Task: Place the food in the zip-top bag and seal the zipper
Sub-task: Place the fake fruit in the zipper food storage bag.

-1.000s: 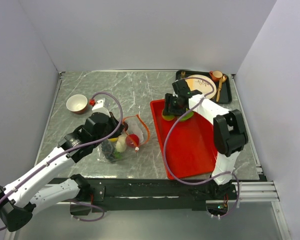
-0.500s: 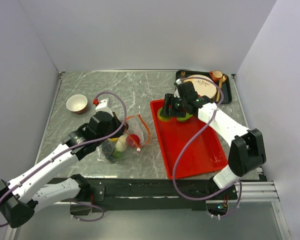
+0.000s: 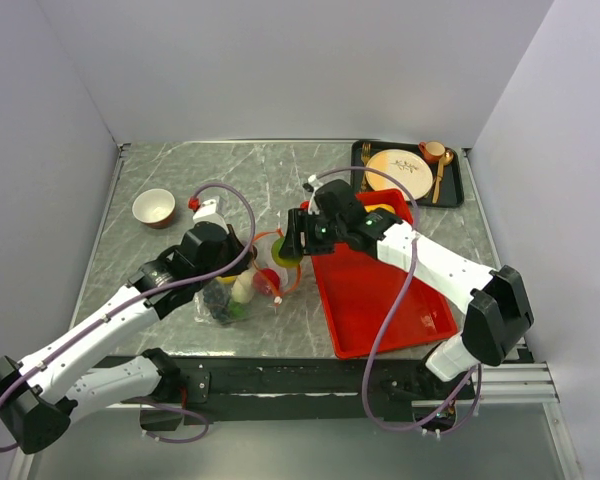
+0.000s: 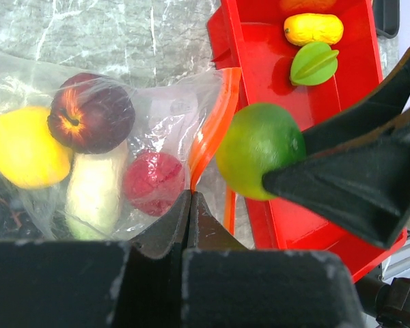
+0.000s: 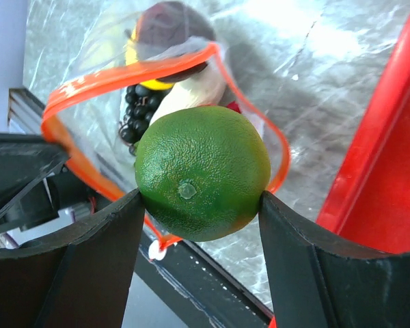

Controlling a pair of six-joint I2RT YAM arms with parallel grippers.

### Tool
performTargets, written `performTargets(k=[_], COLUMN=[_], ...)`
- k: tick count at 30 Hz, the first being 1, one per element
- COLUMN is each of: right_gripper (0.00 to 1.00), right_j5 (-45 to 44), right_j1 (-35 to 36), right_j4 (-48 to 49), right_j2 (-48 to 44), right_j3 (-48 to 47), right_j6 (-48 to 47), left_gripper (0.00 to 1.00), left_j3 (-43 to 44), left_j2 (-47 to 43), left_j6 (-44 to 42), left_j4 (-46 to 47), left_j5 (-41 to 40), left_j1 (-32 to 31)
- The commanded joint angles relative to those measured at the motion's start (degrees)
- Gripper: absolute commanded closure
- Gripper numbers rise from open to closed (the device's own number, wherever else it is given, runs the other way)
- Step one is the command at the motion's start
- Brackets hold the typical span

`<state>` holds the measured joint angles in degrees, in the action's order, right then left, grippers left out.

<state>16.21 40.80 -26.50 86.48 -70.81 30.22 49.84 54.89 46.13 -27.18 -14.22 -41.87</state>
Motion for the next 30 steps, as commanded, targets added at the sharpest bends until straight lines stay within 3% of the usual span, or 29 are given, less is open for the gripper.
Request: performTargets(k=[1, 11, 14, 15, 20, 23, 30], right_gripper=[0.59, 0.46, 0.36, 0.27, 0.14, 0.09, 0.08], right_j5=[1.1, 3.3, 7.85, 8.74, 9.28, 8.23, -6.87], right_j1=[1.48, 4.29, 4.55, 4.64, 5.0, 5.0, 2.2], right_j4=[2.16, 0.57, 1.8, 1.98, 4.97, 4.71, -0.04], right_j2=[-0.52, 5.89, 7.65, 8.0, 6.69, 5.81, 1.51], right_j3=[-2.05, -7.24, -7.77, -7.86, -5.49, -5.22, -5.14], right_j6=[0.28, -1.74, -2.7, -3.4, -2.97, -3.93, -5.34], left_gripper=[0.99, 0.99, 0.99, 0.99, 0.99, 0.99, 0.99], left_j3=[1.84, 1.66, 1.83, 1.83, 2.27, 2.01, 2.36], left_j2=[-0.66, -1.8, -2.68, -2.95, -3.39, -3.48, -3.3], left_j6=[-0.51, -0.25, -0.16, -0.25, -0.51, -0.25, -0.16], left_j4=[2.3, 1.95, 1.6, 1.6, 0.99, 0.9, 0.29], left_j5=[0.24, -0.19, -0.63, -0.72, -1.34, -1.69, -2.56], left_j1=[-0.23, -0.15, -0.15, -0.23, -0.23, -0.23, -0.23])
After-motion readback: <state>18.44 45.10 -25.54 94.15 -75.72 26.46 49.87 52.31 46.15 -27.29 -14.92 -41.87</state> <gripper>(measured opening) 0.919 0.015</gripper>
